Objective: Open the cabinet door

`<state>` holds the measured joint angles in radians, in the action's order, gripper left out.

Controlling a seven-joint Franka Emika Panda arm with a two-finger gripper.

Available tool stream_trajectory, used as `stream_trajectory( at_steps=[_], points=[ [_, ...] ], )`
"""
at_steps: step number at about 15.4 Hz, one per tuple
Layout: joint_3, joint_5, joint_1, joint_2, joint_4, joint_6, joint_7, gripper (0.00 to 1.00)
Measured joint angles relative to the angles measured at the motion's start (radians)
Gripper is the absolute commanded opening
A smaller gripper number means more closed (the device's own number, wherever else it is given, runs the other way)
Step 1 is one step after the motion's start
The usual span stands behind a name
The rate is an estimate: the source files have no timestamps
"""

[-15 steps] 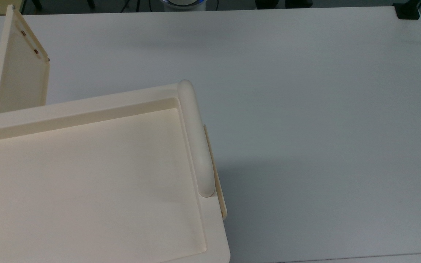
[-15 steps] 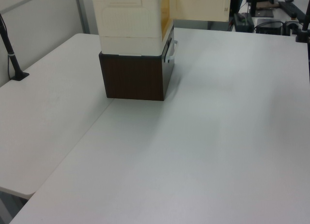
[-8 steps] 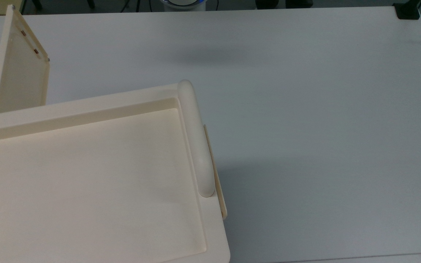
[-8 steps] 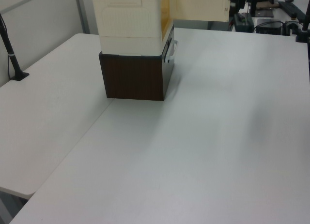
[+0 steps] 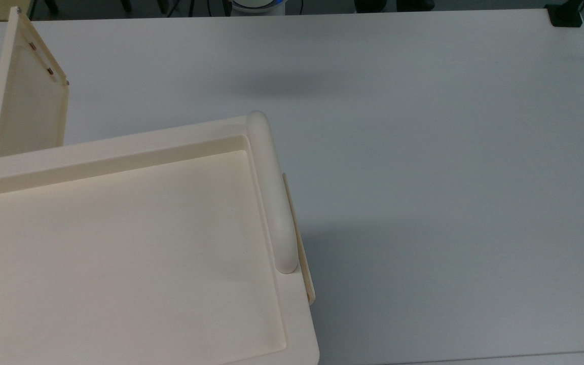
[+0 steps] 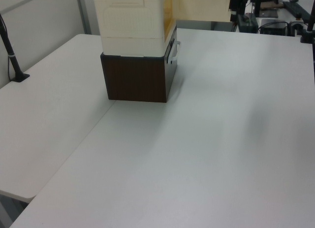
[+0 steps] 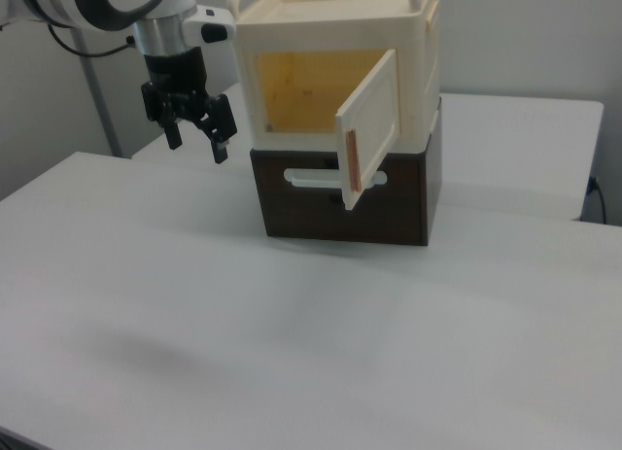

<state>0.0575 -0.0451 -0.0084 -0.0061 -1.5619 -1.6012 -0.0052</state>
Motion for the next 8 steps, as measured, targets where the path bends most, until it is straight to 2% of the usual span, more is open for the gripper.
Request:
stream_trajectory(
  at_steps=[4,8],
  points=[
    [0.0,0.047,0.0,0.0,0.001,-0.01,-0.009,1.0],
    [0.0,0.054,0.0,0.0,0.001,-0.041,-0.009,1.0]
  ],
)
